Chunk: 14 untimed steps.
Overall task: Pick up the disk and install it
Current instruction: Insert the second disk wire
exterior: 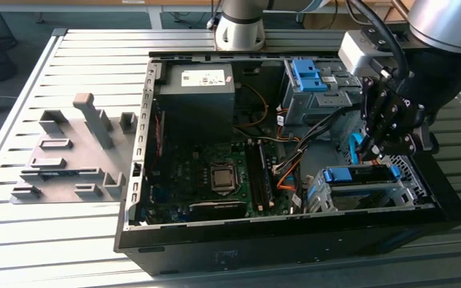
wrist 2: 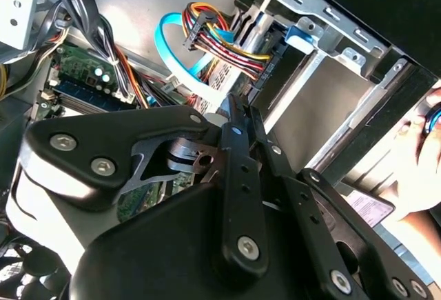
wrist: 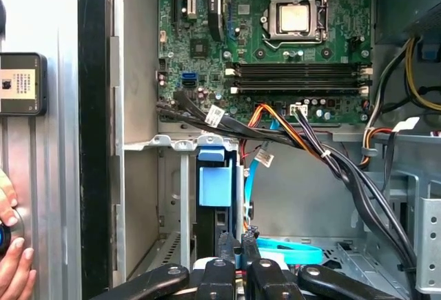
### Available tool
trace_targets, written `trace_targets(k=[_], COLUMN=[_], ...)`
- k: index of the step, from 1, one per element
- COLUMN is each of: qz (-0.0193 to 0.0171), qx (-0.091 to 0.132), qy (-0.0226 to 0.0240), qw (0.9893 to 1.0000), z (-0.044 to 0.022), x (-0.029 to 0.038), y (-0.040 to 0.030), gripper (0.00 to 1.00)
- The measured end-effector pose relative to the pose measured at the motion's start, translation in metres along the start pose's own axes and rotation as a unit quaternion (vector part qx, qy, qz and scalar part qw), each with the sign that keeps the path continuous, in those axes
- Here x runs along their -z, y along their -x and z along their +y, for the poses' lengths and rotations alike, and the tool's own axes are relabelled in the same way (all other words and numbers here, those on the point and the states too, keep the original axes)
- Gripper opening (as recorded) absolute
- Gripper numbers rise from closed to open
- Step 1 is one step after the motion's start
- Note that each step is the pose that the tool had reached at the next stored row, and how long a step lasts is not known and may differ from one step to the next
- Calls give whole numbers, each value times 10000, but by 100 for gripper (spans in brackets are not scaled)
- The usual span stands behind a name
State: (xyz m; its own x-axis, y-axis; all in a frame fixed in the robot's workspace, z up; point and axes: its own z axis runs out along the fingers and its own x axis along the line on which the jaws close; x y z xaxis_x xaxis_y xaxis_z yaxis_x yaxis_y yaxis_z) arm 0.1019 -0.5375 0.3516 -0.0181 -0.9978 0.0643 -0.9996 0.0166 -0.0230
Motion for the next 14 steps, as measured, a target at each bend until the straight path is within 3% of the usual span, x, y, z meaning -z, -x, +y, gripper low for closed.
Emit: trace_targets(k=[5,14], qz=[2,2], qx=[-49,-179], qy=[48,58], qw=[10000,9998], z=[-18,-25], x=[-17,-105], y=[0,-44], gripper=[16,16])
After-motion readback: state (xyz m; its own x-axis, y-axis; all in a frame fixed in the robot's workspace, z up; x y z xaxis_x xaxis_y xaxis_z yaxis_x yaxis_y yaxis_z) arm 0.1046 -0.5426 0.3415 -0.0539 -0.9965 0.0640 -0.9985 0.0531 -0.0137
